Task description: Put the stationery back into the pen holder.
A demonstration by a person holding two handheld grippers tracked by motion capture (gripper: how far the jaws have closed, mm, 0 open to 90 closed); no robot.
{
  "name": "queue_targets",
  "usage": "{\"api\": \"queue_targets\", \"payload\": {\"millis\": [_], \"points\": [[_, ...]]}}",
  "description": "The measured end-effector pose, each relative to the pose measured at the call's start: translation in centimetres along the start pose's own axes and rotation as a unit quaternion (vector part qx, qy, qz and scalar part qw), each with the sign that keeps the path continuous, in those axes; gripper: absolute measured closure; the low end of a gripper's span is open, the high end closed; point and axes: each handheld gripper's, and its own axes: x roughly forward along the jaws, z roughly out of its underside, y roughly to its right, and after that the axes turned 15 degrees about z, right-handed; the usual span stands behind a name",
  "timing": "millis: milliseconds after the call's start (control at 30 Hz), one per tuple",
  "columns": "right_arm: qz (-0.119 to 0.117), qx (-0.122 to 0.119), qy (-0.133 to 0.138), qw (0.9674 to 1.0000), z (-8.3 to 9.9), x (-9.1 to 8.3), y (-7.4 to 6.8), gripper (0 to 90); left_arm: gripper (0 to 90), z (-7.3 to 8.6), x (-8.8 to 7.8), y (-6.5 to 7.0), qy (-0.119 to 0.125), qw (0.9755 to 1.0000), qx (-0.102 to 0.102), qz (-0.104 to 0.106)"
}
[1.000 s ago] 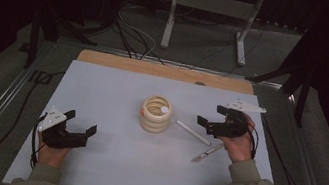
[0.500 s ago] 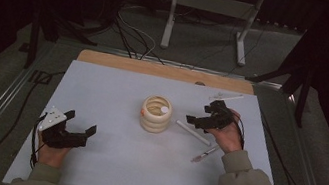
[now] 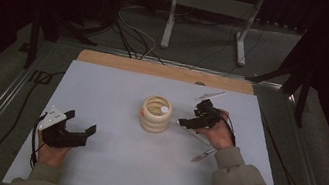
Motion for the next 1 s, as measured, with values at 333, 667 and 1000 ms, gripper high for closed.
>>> {"api": "queue_targets", "payload": {"millis": [333, 667, 1000], "points": [[0.006, -0.043, -0.045, 0.9981, 0.3, 2.4, -0.4, 42.4, 0.1, 0.0, -0.1, -0.1, 0.002, 1.0, -0.002, 0.0], [0.037, -0.094, -0.069, 0.9925, 0.8, 4.1, -1.2, 72.2, 0.1, 0.1, -0.2, -0.1, 0.003, 1.0, -0.005, -0.002], [0.038, -0.092, -0.065, 0.9929, 0.7, 4.2, -0.9, 78.8, 0.1, 0.1, -0.4, -0.1, 0.003, 1.0, -0.005, -0.006]]}}
